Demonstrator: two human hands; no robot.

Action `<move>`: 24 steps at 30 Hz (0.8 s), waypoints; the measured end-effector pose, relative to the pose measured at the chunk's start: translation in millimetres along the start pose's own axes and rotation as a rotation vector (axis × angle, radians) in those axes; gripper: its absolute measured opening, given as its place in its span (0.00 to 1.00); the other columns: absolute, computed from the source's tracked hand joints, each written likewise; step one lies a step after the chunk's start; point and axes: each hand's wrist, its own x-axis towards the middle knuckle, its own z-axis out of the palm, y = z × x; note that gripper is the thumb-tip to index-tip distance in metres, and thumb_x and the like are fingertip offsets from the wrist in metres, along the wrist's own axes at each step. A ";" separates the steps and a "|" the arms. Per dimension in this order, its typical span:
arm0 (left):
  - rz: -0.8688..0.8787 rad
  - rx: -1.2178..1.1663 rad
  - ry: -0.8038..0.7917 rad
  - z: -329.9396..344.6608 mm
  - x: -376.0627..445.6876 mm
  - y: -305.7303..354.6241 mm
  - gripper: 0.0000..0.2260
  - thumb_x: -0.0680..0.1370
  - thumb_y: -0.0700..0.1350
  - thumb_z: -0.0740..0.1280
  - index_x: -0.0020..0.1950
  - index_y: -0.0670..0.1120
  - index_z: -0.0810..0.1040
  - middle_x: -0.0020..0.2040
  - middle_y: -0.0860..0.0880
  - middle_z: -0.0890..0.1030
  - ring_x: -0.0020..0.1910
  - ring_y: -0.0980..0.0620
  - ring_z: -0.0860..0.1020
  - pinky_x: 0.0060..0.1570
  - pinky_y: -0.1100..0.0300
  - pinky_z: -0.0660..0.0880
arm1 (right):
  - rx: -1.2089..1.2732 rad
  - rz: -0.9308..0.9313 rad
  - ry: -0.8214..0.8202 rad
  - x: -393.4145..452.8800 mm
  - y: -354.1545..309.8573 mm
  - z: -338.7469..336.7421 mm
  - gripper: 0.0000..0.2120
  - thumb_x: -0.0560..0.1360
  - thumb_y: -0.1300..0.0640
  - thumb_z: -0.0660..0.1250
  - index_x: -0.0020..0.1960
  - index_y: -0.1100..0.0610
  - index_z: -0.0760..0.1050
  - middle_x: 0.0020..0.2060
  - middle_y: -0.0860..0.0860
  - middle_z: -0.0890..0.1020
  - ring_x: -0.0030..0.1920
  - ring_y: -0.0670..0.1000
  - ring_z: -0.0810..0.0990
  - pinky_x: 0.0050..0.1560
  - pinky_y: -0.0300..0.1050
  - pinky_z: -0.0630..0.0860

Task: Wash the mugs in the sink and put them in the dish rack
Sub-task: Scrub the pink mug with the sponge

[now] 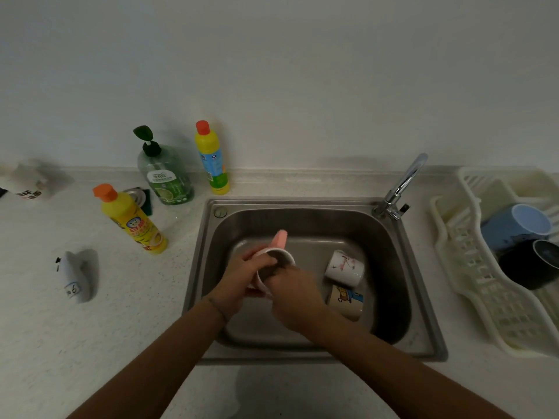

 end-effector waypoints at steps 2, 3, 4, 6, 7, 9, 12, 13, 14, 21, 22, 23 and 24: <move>0.109 -0.196 0.151 16.8 -1.7 -11.7 0.13 0.77 0.44 0.73 0.61 0.50 0.82 0.58 0.45 0.84 0.57 0.42 0.82 0.44 0.53 0.81 | 0.122 0.175 0.035 7.5 -11.9 -2.9 0.12 0.77 0.61 0.66 0.60 0.57 0.78 0.50 0.53 0.84 0.49 0.53 0.83 0.50 0.46 0.80; 0.143 -0.276 0.196 22.6 -2.4 -16.8 0.12 0.76 0.43 0.74 0.60 0.49 0.82 0.56 0.44 0.85 0.56 0.41 0.83 0.47 0.52 0.81 | 0.183 0.276 0.052 11.3 -15.8 -0.2 0.09 0.77 0.60 0.66 0.57 0.58 0.79 0.48 0.53 0.84 0.47 0.53 0.83 0.49 0.45 0.80; 0.145 -0.321 0.225 24.7 -2.6 -21.2 0.13 0.76 0.41 0.74 0.59 0.50 0.81 0.55 0.43 0.85 0.56 0.41 0.83 0.49 0.51 0.81 | 0.258 0.348 0.044 13.4 -19.1 2.8 0.08 0.77 0.60 0.65 0.55 0.59 0.80 0.46 0.53 0.84 0.46 0.53 0.83 0.48 0.45 0.79; 0.098 -0.304 0.257 20.1 -2.9 -21.7 0.18 0.75 0.39 0.75 0.63 0.52 0.79 0.59 0.42 0.83 0.56 0.41 0.82 0.51 0.50 0.82 | 0.361 0.328 -0.021 11.5 -18.4 6.5 0.10 0.77 0.60 0.65 0.57 0.59 0.80 0.48 0.54 0.84 0.48 0.54 0.83 0.51 0.48 0.81; 0.060 -0.274 0.253 13.9 -2.8 -20.6 0.21 0.75 0.38 0.74 0.66 0.52 0.78 0.61 0.43 0.81 0.56 0.42 0.81 0.46 0.50 0.82 | 0.339 0.232 -0.068 8.2 -12.2 7.9 0.12 0.78 0.60 0.65 0.61 0.58 0.79 0.51 0.55 0.84 0.50 0.54 0.83 0.53 0.50 0.81; 0.020 -0.208 0.208 2.4 -1.3 -17.1 0.24 0.75 0.38 0.74 0.69 0.53 0.77 0.64 0.44 0.78 0.56 0.43 0.80 0.37 0.55 0.81 | 0.111 -0.007 -0.135 2.5 6.5 5.9 0.18 0.78 0.62 0.65 0.68 0.56 0.75 0.61 0.55 0.81 0.58 0.55 0.81 0.59 0.52 0.79; 0.040 -0.203 0.191 6.0 -2.3 -13.4 0.23 0.75 0.39 0.75 0.68 0.52 0.77 0.65 0.44 0.77 0.57 0.43 0.79 0.36 0.55 0.80 | 0.053 0.035 -0.077 0.5 -0.3 5.0 0.19 0.80 0.62 0.63 0.70 0.57 0.73 0.65 0.55 0.79 0.61 0.55 0.79 0.61 0.47 0.76; 0.047 -0.209 0.201 9.4 -2.0 -13.4 0.23 0.74 0.41 0.76 0.67 0.52 0.77 0.65 0.44 0.77 0.58 0.43 0.79 0.38 0.55 0.80 | 0.123 0.132 -0.037 3.5 -7.9 4.1 0.17 0.80 0.61 0.63 0.68 0.57 0.74 0.61 0.55 0.81 0.57 0.54 0.80 0.59 0.45 0.77; 0.048 -0.197 0.206 10.6 -1.9 -13.2 0.24 0.73 0.42 0.77 0.67 0.53 0.77 0.65 0.44 0.77 0.59 0.43 0.79 0.40 0.54 0.79 | 0.189 0.193 -0.039 5.7 -12.4 4.6 0.15 0.80 0.61 0.62 0.67 0.58 0.75 0.58 0.55 0.82 0.54 0.54 0.82 0.57 0.46 0.79; 0.031 -0.068 0.152 -5.3 0.8 -2.2 0.24 0.75 0.39 0.74 0.68 0.55 0.78 0.65 0.47 0.75 0.58 0.44 0.77 0.38 0.53 0.81 | 0.016 -0.034 0.138 -1.7 1.0 16.9 0.19 0.74 0.62 0.71 0.64 0.57 0.78 0.57 0.56 0.83 0.51 0.54 0.83 0.46 0.46 0.82; 0.035 -0.067 0.165 0.3 0.3 -2.2 0.24 0.75 0.40 0.74 0.69 0.55 0.77 0.65 0.47 0.75 0.57 0.45 0.77 0.39 0.55 0.79 | 0.143 0.070 0.120 1.9 -8.5 16.5 0.16 0.76 0.61 0.68 0.64 0.57 0.78 0.56 0.55 0.83 0.50 0.54 0.83 0.48 0.46 0.82; 0.033 -0.062 0.171 3.4 0.3 -4.0 0.23 0.75 0.41 0.74 0.69 0.54 0.77 0.65 0.47 0.75 0.57 0.46 0.77 0.39 0.56 0.78 | 0.272 0.153 0.079 5.0 -15.4 16.3 0.14 0.79 0.61 0.65 0.64 0.58 0.77 0.54 0.55 0.83 0.51 0.54 0.83 0.51 0.47 0.81; 0.024 -0.044 0.159 3.3 0.3 -4.9 0.23 0.76 0.42 0.74 0.69 0.55 0.77 0.65 0.46 0.75 0.57 0.46 0.77 0.39 0.56 0.77 | 0.345 0.177 0.039 5.1 -15.1 17.1 0.13 0.80 0.61 0.63 0.64 0.59 0.77 0.54 0.55 0.83 0.51 0.54 0.83 0.53 0.49 0.81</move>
